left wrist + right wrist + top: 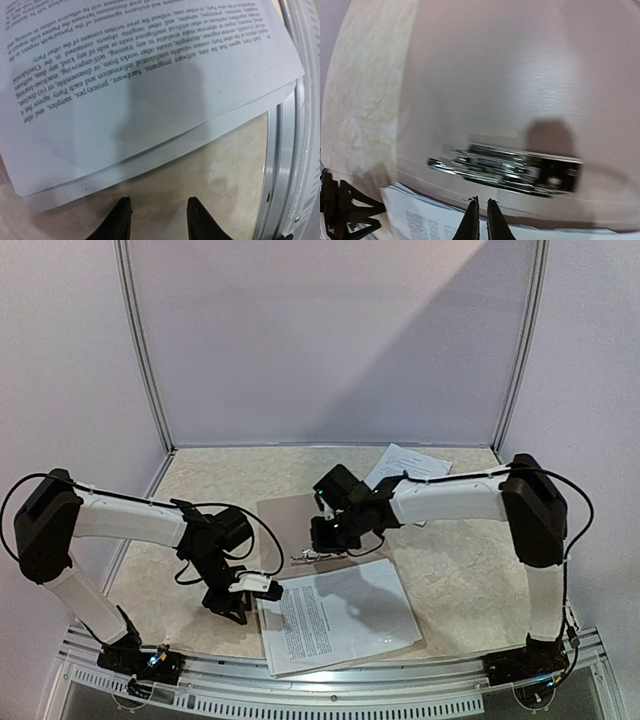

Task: Put the files into the folder
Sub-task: Open the spring clip on the folder with some files.

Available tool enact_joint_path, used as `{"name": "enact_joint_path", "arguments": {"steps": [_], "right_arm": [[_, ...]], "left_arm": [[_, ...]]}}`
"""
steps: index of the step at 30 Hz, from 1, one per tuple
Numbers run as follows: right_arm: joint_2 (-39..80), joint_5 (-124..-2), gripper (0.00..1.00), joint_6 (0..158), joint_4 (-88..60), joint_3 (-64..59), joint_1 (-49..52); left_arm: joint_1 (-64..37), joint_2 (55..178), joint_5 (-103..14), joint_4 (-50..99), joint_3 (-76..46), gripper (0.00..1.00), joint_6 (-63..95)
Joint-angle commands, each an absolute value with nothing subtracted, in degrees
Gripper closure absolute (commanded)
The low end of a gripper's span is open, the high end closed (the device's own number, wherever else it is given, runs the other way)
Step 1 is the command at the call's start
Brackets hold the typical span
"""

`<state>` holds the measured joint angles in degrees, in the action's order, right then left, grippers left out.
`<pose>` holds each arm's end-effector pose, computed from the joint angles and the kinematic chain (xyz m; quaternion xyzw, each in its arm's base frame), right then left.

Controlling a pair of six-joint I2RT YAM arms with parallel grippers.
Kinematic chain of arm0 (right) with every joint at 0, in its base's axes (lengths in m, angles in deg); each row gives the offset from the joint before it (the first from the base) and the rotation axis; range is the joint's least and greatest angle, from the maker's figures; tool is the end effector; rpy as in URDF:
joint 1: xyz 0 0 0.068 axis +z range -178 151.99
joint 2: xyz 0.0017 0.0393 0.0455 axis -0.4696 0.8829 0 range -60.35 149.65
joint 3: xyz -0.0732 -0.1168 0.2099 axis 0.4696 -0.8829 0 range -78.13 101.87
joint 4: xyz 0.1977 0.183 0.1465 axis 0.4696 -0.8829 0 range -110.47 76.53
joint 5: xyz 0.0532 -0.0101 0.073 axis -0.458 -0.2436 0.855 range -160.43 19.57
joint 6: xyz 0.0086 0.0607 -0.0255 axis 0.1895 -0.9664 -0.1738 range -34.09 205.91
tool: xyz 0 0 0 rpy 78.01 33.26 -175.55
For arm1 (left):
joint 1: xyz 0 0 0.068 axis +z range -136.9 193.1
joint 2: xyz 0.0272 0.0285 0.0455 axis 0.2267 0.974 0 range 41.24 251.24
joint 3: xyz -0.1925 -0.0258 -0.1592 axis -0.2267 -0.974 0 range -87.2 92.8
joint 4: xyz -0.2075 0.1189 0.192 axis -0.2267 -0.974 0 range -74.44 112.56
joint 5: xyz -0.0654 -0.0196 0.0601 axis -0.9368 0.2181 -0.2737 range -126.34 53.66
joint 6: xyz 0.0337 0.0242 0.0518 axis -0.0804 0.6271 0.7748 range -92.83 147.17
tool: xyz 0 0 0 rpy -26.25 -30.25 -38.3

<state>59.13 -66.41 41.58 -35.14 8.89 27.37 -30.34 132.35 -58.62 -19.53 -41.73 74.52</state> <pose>0.2766 0.4070 0.1147 -0.1022 0.9454 0.2566 0.1729 0.1877 -0.2051 0.0650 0.7011 0.6861 -0.1924 0.0261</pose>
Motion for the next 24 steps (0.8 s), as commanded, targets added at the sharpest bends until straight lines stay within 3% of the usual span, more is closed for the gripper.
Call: {"name": "enact_joint_path", "arguments": {"steps": [1,4,11,24], "right_arm": [[48.1,-84.9,0.93,47.2,-61.9,5.7,23.6],[44.4,-85.9,0.91,46.0,-69.1,-2.1,21.5],[41.9,-82.7,0.94,45.5,-69.7,-13.4,19.8],[42.8,-62.8,0.97,45.4,-52.5,-21.6,21.8]], "left_arm": [[-32.1,134.9,-56.3,-18.9,-43.9,0.6,74.1],[-33.0,135.3,-56.4,-17.7,-43.6,0.6,73.3],[-35.1,138.9,-54.1,-15.5,-43.7,0.6,72.2],[-35.8,141.9,-52.6,-13.2,-41.0,0.61,71.4]]}}
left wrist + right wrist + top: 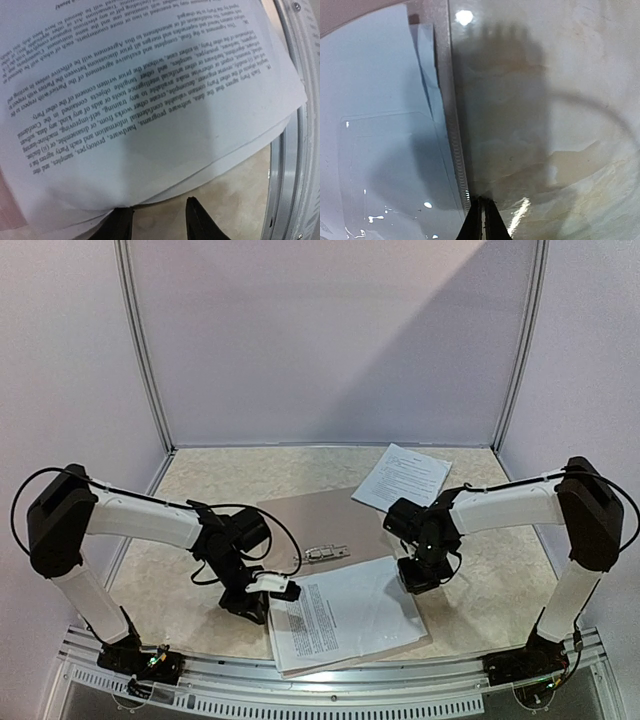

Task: Put the files into the folder
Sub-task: Open the spring clip on the folder with some files.

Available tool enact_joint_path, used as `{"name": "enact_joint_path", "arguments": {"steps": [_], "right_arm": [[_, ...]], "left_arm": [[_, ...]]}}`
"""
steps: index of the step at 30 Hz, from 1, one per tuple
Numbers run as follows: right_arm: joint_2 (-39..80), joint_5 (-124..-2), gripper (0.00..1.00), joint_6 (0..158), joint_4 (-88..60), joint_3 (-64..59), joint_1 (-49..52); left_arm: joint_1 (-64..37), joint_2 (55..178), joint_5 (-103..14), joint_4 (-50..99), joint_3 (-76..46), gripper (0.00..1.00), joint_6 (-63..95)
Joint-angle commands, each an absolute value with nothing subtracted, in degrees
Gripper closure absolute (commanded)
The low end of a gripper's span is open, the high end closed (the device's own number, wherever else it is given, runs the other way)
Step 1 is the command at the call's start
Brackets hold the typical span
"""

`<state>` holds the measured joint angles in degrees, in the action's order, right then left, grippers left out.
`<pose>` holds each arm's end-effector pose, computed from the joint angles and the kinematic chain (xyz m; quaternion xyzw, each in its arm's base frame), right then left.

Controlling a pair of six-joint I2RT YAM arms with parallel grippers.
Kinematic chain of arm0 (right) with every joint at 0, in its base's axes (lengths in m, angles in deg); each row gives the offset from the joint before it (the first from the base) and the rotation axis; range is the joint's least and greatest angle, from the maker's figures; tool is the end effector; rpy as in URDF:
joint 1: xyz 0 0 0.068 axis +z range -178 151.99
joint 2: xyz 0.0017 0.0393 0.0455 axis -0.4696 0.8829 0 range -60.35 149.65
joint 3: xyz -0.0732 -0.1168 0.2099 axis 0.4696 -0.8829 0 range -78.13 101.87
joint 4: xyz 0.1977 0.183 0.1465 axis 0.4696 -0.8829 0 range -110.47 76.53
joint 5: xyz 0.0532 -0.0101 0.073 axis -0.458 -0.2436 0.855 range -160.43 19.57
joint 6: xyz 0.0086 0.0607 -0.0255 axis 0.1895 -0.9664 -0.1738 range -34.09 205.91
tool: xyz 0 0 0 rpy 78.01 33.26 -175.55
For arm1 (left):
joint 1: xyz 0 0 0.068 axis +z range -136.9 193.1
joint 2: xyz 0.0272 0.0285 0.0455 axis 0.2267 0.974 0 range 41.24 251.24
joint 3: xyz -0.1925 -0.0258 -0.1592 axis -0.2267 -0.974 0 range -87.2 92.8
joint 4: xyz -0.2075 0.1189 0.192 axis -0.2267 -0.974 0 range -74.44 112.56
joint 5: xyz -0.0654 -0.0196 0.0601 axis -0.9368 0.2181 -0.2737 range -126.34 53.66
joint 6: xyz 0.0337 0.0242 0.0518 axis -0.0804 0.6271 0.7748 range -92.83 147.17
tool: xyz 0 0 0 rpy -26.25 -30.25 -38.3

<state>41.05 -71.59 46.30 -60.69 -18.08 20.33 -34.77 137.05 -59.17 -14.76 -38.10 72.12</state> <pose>0.2203 0.2460 0.0753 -0.0759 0.9970 0.0013 0.0160 0.1873 -0.2375 0.0600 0.7161 0.6674 -0.1989 0.0461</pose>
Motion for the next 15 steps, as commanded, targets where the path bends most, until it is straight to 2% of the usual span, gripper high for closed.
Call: {"name": "enact_joint_path", "arguments": {"steps": [1,15], "right_arm": [[42.3,-62.1,0.97,45.0,-51.8,-21.9,21.9],[38.7,-60.3,0.99,42.4,-49.6,-23.8,23.6]], "left_arm": [[-35.9,142.2,-52.9,-13.2,-40.3,0.61,71.3],[-35.9,144.2,-51.9,-11.9,-36.9,0.62,72.0]]}}
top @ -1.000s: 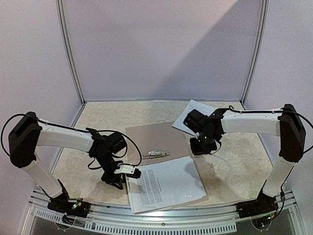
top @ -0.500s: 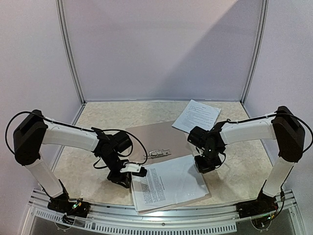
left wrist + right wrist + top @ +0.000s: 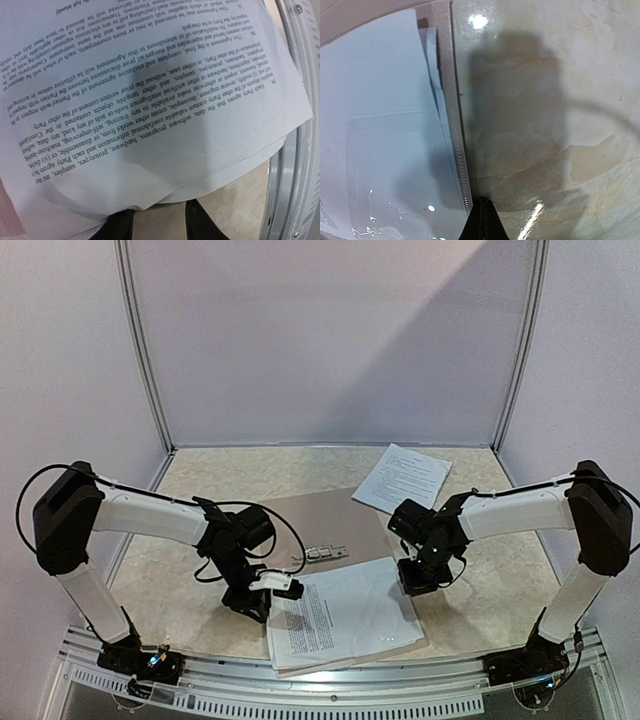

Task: Put the files into the folder
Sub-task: Open the spring clip on the folder with some files.

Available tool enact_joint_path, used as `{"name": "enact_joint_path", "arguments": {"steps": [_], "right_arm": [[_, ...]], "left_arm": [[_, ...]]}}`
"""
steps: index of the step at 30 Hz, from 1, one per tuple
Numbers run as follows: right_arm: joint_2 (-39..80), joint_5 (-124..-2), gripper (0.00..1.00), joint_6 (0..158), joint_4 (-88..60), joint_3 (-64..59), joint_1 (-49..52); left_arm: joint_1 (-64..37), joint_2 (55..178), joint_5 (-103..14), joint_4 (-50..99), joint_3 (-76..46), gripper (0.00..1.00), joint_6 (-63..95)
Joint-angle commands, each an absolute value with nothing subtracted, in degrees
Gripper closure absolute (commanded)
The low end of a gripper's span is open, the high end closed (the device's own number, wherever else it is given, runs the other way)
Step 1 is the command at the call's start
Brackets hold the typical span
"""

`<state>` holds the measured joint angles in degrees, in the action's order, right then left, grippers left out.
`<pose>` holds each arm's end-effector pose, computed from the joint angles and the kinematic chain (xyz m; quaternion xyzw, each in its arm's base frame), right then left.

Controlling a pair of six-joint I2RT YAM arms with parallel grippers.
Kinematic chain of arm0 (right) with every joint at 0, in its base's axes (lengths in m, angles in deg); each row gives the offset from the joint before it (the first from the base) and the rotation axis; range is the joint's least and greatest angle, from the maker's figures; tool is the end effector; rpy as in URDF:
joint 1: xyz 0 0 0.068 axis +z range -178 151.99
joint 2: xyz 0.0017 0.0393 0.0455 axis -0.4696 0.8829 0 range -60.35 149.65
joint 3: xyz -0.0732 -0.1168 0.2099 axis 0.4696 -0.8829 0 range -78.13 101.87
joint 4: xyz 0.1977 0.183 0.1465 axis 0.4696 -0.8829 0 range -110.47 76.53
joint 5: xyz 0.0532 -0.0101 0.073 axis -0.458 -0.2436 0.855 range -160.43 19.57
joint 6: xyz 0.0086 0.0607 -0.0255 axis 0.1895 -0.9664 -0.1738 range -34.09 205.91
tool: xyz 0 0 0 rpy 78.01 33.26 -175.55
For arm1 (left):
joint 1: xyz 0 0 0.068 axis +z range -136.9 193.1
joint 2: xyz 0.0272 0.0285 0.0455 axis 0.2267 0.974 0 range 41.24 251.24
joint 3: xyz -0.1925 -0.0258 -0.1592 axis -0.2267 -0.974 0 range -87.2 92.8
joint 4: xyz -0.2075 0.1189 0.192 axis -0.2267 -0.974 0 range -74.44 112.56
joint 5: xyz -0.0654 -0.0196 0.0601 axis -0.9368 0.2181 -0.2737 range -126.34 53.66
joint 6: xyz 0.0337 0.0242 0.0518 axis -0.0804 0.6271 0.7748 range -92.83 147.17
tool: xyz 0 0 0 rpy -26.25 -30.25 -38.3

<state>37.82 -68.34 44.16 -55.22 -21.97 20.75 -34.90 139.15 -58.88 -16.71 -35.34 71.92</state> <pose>0.2133 0.2461 0.0754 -0.0620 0.9964 0.0513 0.0254 0.1924 -0.2437 0.0614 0.7148 0.6703 -0.1964 0.0346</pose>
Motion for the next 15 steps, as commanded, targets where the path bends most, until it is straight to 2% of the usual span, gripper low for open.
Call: {"name": "enact_joint_path", "arguments": {"steps": [1,10,15], "right_arm": [[38.7,-60.5,1.0,42.3,-50.0,-23.8,23.8],[35.1,-68.4,0.99,41.7,-58.5,-22.6,23.9],[33.4,-72.5,0.99,42.9,-62.3,-20.7,22.3]], "left_arm": [[-35.9,144.1,-51.6,-11.9,-36.9,0.62,72.0],[-32.7,137.4,-43.0,-14.5,-40.0,0.59,75.6],[-28.8,133.1,-41.6,-17.5,-37.3,0.56,75.9]]}}
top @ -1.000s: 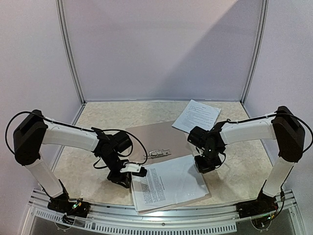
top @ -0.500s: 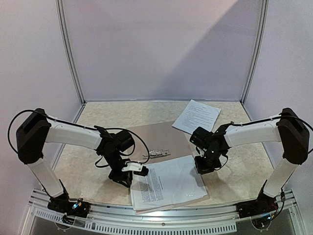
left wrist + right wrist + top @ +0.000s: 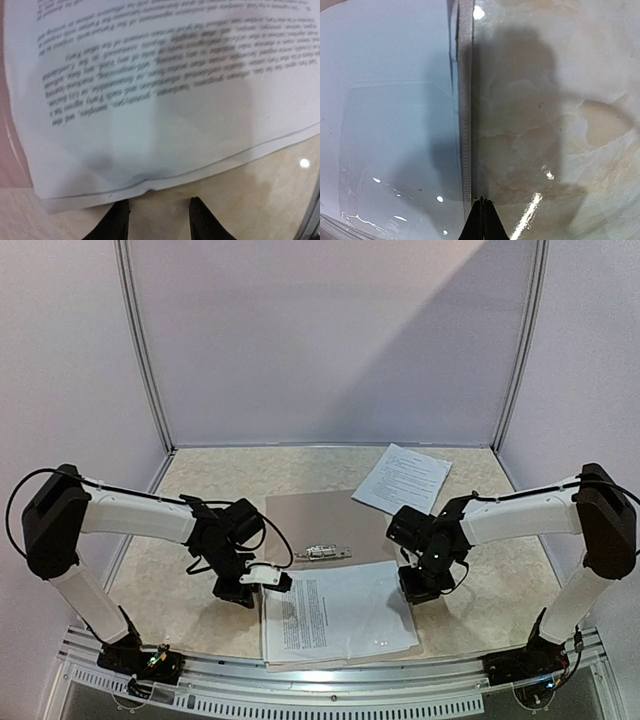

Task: Put the files into the folder
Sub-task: Open the spring clip on the folder with some files.

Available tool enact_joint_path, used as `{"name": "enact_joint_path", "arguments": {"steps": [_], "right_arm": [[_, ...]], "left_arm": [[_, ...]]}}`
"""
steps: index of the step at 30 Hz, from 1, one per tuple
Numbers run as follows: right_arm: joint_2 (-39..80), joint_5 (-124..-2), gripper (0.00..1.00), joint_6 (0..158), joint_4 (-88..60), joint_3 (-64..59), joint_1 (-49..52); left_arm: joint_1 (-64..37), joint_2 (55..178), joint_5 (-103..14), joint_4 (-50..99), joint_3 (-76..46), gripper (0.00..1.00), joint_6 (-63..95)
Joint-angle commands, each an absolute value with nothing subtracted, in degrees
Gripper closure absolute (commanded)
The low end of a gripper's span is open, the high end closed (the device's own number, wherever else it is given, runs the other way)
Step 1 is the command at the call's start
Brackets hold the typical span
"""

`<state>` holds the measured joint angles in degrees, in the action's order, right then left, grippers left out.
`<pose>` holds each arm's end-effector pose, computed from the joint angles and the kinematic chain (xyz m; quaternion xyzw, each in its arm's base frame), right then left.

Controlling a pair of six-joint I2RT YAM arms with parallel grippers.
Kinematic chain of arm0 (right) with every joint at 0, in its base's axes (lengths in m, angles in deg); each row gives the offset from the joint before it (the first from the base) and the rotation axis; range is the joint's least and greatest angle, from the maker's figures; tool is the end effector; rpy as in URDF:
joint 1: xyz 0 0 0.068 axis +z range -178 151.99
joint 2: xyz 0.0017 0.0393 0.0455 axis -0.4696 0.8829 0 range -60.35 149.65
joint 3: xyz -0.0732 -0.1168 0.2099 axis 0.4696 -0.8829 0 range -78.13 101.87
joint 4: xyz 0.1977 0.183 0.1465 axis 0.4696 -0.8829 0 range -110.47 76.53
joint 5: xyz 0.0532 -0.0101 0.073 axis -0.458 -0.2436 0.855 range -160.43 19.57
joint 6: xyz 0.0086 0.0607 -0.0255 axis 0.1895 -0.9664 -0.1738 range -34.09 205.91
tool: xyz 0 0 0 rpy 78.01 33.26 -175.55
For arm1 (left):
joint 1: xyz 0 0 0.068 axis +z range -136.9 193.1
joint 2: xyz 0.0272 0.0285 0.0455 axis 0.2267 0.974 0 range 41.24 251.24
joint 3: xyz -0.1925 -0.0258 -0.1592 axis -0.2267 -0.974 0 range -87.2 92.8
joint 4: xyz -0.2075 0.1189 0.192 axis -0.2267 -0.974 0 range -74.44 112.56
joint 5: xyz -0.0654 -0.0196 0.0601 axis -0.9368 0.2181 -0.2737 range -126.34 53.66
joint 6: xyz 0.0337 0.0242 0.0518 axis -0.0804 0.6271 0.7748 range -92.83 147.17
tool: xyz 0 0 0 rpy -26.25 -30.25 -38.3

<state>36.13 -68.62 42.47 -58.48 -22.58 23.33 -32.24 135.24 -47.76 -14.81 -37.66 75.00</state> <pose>0.1965 0.2483 0.0807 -0.0694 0.9968 0.0366 0.0124 0.2076 -0.2248 0.0679 0.7258 0.6769 -0.0977 0.0731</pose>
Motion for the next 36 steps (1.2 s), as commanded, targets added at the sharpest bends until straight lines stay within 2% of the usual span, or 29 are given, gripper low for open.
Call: {"name": "enact_joint_path", "arguments": {"steps": [1,10,15,18,23,24,26,32,34,36], "right_arm": [[33.0,-73.3,0.98,43.3,-62.8,-20.4,22.0],[27.9,-76.3,0.95,48.0,-64.3,-16.0,15.5],[24.4,-72.5,0.84,53.1,-57.5,-14.8,8.0],[24.4,-71.6,0.75,55.4,-54.5,-12.8,3.2],[26.6,-68.0,0.49,57.0,-46.4,-9.7,-4.7],[27.5,-66.8,0.45,57.1,-44.2,-9.4,-6.1],[29.7,-63.4,0.41,56.1,-39.7,-9.2,-9.5],[38.6,-54.9,0.38,50.6,-27.9,-6.9,-16.2],[43.7,-55.3,0.41,50.2,-27.3,-3.1,-17.6],[48.2,-55.4,0.49,49.3,-25.7,-0.1,-19.4]], "left_arm": [[-28.1,132.3,-42.0,-18.3,-36.7,0.56,76.0],[-22.0,125.9,-44.1,-23.0,-34.0,0.53,75.8],[-18.3,123.9,-44.4,-26.9,-30.0,0.48,73.9],[-16.1,121.9,-43.4,-27.6,-28.5,0.39,72.8],[-13.2,119.5,-38.5,-24.7,-25.9,0.24,69.1],[-12.6,119.2,-37.7,-24.0,-25.3,0.15,68.5],[-11.7,119.3,-36.9,-23.1,-24.2,0.06,67.6],[-11.4,122.4,-36.5,-22.9,-21.7,0.04,66.9],[-11.3,123.9,-36.5,-22.9,-20.3,0.04,66.7],[-11.3,125.1,-36.5,-22.9,-19.5,0.04,66.4]]}}
